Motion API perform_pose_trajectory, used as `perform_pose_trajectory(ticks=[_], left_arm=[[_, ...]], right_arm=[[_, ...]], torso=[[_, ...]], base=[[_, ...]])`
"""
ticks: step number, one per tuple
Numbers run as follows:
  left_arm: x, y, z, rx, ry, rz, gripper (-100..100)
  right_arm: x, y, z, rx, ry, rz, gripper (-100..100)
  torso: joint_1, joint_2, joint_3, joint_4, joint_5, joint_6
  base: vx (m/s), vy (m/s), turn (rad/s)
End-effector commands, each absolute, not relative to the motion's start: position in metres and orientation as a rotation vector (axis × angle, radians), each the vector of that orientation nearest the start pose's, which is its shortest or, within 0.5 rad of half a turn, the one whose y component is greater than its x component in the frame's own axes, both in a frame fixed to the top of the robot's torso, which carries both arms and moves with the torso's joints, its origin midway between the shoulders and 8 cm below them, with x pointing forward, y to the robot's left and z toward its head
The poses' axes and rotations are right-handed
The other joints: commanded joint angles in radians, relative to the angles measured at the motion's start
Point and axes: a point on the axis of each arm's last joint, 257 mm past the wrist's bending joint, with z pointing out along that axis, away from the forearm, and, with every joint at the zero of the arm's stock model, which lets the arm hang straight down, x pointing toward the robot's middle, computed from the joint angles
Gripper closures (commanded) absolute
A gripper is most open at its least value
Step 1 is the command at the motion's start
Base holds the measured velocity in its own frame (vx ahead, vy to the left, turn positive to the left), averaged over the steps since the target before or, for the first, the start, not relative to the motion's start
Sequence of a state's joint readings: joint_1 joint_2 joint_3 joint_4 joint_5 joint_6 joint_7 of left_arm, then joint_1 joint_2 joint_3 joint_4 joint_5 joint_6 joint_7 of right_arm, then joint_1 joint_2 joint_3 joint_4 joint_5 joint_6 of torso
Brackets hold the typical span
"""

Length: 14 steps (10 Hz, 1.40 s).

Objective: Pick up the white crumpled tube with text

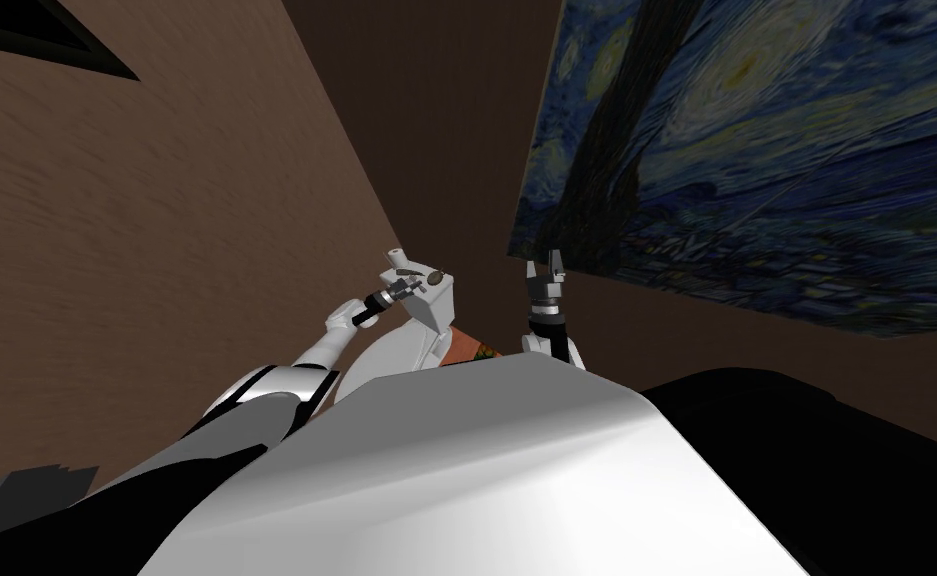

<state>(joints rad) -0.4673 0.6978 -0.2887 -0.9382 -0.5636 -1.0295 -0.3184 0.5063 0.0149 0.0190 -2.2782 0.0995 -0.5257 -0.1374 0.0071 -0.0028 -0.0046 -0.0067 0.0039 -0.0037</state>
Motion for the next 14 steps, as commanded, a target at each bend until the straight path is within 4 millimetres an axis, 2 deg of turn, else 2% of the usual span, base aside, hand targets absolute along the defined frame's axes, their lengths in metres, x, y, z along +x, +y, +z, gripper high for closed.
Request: perform_pose_trajectory(ticks=[1, 3, 5, 11, 12, 14], left_arm=[[0.541, 0.2, -0.151, 0.73, 1.366, -0.727, 100], [0.541, 0.2, -0.151, 0.73, 1.366, -0.727, 100], [0.54, 0.191, -0.144, 0.738, 1.362, -0.732, 100], [0.54, 0.191, -0.144, 0.738, 1.362, -0.732, 100], [0.539, 0.184, -0.138, 0.742, 1.363, -0.735, 100], [0.539, 0.182, -0.137, 0.746, 1.357, -0.737, 100]], right_arm=[[0.342, -0.262, 0.026, 0.646, 0.615, 1.39, 0], [0.342, -0.262, 0.026, 0.646, 0.615, 1.39, 0], [0.342, -0.262, 0.026, 0.646, 0.615, 1.39, 0], [0.342, -0.262, 0.026, 0.646, 0.615, 1.39, 0], [0.342, -0.262, 0.026, 0.646, 0.615, 1.39, 0], [0.342, -0.262, 0.026, 0.646, 0.615, 1.39, 0]], torso=[[0.0, 0.0, 0.0, 0.0, 0.0, 0.0], [0.0, 0.0, 0.0, 0.0, 0.0, 0.0], [0.0, 0.001, 0.0, 0.0, 0.0, -0.001], [0.002, -0.001, 0.0, 0.0, 0.0, -0.001], [0.002, 0.0, 0.0, 0.0, 0.0, -0.002], [0.001, 0.0, 0.0, 0.0, 0.0, -0.001]], base=[[-0.003, -0.002, 0.015], [-0.002, -0.002, 0.013], [-0.007, -0.007, 0.033], [0.002, 0.004, 0.004], [-0.001, 0.001, 0.046], [0.011, 0.016, -0.013]])
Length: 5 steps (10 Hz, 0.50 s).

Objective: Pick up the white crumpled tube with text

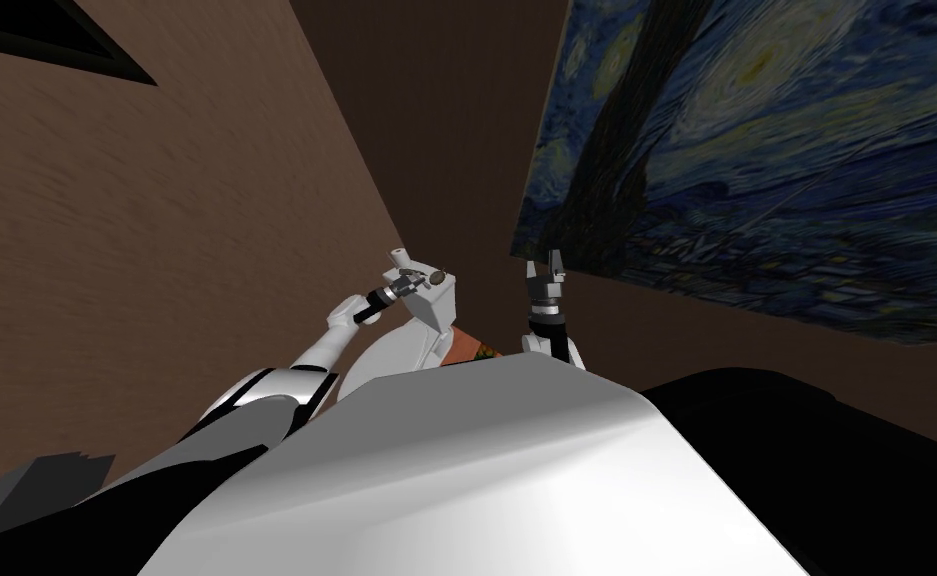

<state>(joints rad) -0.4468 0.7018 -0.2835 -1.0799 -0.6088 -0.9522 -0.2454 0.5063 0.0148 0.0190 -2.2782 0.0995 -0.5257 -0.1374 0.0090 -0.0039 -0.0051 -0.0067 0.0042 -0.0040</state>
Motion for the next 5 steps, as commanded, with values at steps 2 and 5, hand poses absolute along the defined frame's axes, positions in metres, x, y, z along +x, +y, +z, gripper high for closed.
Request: perform_pose_trajectory(ticks=[2, 5], left_arm=[[0.5385, 0.1821, -0.1366, 0.746, 1.357, -0.737, 100], [0.538, 0.1726, -0.1296, 0.741, 1.37, -0.735, 100]], right_arm=[[0.3422, -0.2621, 0.0257, 0.646, 0.615, 1.39, 0], [0.3422, -0.2621, 0.0256, 0.646, 0.615, 1.39, 0]], torso=[[0.0, 0.0, 0.0, 0.0, 0.0, 0.0], [0.0, 0.001, 0.001, 0.0, 0.0, -0.001]], base=[[0.012, 0.017, 0.019], [0.006, 0.013, 0.069]])
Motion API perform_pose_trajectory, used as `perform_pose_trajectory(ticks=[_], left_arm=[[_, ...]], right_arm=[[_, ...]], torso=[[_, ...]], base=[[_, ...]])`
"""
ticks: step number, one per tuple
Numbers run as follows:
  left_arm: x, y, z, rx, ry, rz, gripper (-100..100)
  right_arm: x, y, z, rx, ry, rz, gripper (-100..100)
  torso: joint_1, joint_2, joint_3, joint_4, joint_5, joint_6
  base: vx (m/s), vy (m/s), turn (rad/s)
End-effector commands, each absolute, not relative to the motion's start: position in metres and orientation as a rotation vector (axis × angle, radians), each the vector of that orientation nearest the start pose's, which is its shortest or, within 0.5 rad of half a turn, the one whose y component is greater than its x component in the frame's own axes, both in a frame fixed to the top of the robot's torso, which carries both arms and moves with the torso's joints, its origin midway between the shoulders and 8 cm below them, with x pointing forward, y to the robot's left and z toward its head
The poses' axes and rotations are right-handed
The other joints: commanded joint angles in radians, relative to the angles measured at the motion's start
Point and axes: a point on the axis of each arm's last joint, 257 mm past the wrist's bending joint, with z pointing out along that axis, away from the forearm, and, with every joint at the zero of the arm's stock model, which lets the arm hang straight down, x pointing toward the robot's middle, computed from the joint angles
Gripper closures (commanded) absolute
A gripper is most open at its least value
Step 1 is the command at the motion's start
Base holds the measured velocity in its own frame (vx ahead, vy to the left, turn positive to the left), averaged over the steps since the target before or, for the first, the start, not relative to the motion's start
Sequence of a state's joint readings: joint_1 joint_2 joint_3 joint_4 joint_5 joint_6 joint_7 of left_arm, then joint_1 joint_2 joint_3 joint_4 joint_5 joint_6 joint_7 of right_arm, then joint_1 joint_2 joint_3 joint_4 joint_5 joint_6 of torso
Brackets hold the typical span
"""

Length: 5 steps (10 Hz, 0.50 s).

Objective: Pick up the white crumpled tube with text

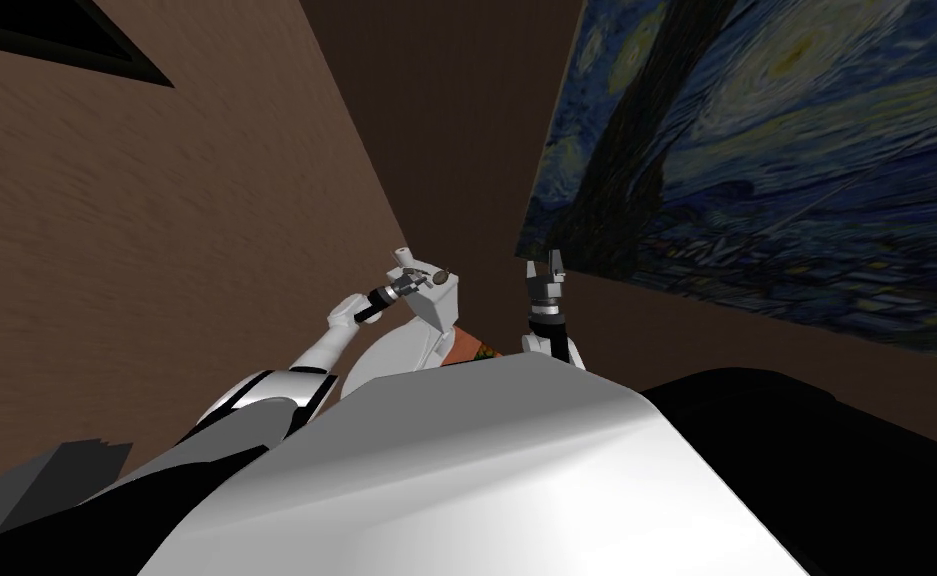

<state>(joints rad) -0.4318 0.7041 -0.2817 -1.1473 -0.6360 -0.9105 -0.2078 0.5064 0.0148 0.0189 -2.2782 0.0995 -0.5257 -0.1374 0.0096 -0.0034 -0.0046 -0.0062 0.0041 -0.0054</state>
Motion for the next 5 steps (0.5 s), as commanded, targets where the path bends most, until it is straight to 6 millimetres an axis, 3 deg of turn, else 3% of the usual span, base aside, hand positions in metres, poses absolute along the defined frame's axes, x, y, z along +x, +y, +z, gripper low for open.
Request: perform_pose_trajectory(ticks=[1, 3, 4, 5], left_arm=[[0.5341, 0.1644, -0.1208, 0.759, 1.344, -0.744, 100], [0.5312, 0.1556, -0.1122, 0.764, 1.336, -0.746, 100], [0.5331, 0.1605, -0.1167, 0.757, 1.348, -0.743, 100], [0.5332, 0.1599, -0.1153, 0.756, 1.346, -0.743, 0]], right_arm=[[0.3422, -0.2621, 0.0256, 0.646, 0.615, 1.39, 0], [0.3422, -0.2621, 0.0256, 0.646, 0.615, 1.39, 0], [0.3422, -0.2621, 0.0256, 0.646, 0.615, 1.39, 0], [0.3422, -0.2621, 0.0257, 0.646, 0.615, 1.39, 0]], torso=[[0.0, 0.0, 0.0, 0.0, 0.0, 0.0], [0.001, -0.001, 0.0, 0.0, 0.0, -0.001], [0.001, 0.0, 0.0, 0.0, 0.0, 0.001], [-0.001, 0.0, 0.0, 0.0, 0.0, 0.001]], base=[[0.042, 0.047, 0.065], [0.03, 0.038, 0.085], [0.009, 0.01, -0.025], [0.0, 0.0, 0.0]])
